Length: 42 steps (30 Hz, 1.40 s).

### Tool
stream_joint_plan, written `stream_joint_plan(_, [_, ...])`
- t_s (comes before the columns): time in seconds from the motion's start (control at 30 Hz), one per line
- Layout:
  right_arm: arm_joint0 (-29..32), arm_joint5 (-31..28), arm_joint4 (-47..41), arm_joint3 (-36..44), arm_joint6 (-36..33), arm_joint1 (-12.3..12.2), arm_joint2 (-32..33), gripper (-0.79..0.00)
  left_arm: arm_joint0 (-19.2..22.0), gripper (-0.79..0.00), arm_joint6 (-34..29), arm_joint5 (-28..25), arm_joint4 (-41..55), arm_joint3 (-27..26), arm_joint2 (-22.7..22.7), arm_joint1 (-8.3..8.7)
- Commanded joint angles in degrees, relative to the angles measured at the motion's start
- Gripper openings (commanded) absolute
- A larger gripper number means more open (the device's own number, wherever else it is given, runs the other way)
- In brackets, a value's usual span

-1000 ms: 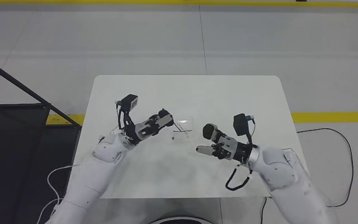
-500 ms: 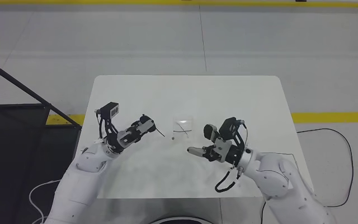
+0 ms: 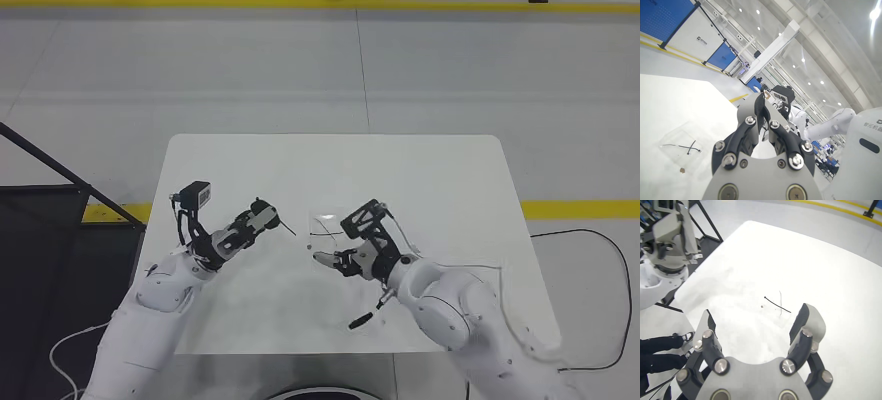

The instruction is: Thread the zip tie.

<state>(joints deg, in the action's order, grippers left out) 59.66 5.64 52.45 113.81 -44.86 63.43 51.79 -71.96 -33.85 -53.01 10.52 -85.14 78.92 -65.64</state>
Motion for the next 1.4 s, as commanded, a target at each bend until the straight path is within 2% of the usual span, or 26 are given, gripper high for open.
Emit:
stream_joint_plan(0.0, [-4.65,3.76,1.53,-2.37,-4.33,1.22,-3.84,0.000,-0.16,-0.785,0.53,0.73,0.02,0.40,0.60,0.12])
stream_joint_plan(0.13, [-13.98,9.00,3.01,-8.95,-10.75,4.43,-10.97,0.000,0.05,-0.785,1.65,2.44,-0.26,1.39,1.87,0.33])
stream_joint_plan(0.2, [-17.97,11.62,3.57,-12.62,-12.09,6.35,-14.51,0.000,0.17,-0.785,2.01,3.05,-0.17,1.83,2.05,0.38])
stream_joint_plan(0.3, [-22.38,12.31,1.92,-17.21,-12.50,8.94,-18.13,0.000,0.40,-0.785,2.65,3.77,-0.87,2.38,2.36,0.43])
stream_joint_plan(0.8, [-21.93,12.22,2.67,-17.67,-11.83,8.99,-18.31,0.000,0.63,-0.785,4.25,6.13,-2.48,2.46,2.27,0.41])
stream_joint_plan(0.9, [-22.86,14.24,6.07,-19.06,-13.03,10.06,-20.20,0.000,-0.20,-0.785,5.61,7.04,-3.75,1.49,2.78,0.46])
stream_joint_plan(1.1, [-26.89,13.48,6.89,-25.39,-14.50,13.78,-24.68,0.000,-1.70,-0.785,5.85,7.67,-3.37,1.49,4.72,0.83])
stream_joint_plan(1.13, [-27.52,13.61,6.83,-26.62,-14.70,14.45,-25.22,-0.015,-1.79,-0.785,5.58,7.78,-3.20,1.56,4.84,0.89])
stream_joint_plan(1.23, [-29.16,14.04,6.72,-29.85,-15.20,16.42,-26.70,-0.142,-1.85,-0.785,5.21,7.98,-2.71,1.83,5.05,0.98])
stream_joint_plan(1.37, [-30.63,13.98,5.82,-33.78,-15.09,18.57,-27.30,-0.262,-1.85,-0.785,5.01,8.04,-2.71,1.89,5.05,1.04])
